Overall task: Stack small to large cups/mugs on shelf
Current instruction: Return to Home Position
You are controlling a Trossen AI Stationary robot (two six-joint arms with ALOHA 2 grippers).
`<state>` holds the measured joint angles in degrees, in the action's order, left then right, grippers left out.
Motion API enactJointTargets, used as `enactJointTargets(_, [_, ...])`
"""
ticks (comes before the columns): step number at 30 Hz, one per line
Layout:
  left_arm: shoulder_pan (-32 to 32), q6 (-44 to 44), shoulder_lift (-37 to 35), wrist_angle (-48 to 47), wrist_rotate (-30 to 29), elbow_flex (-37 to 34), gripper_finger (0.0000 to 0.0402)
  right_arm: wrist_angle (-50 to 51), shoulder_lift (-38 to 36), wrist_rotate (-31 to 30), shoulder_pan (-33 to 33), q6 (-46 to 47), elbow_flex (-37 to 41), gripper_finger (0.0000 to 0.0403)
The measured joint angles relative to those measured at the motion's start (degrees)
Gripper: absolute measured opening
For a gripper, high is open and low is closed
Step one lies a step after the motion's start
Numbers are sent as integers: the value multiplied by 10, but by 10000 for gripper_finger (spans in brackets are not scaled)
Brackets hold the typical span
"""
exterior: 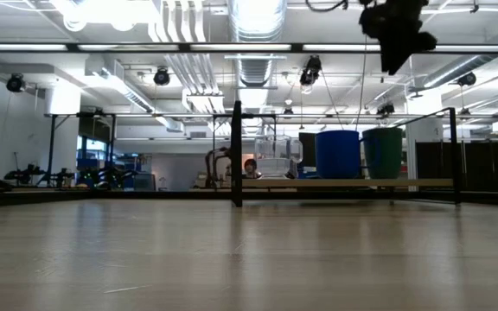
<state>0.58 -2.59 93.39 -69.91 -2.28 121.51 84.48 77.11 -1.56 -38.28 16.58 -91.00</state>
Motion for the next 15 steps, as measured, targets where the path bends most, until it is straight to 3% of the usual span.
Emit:
enactJointTargets(10, [0, -20, 7, 8, -1, 0, 48, -9, -97, 4, 7, 46, 0, 84])
enactJointTargets(15, [2, -46, 1, 8, -1, 0, 47, -40, -128, 44, 46, 46, 4, 86])
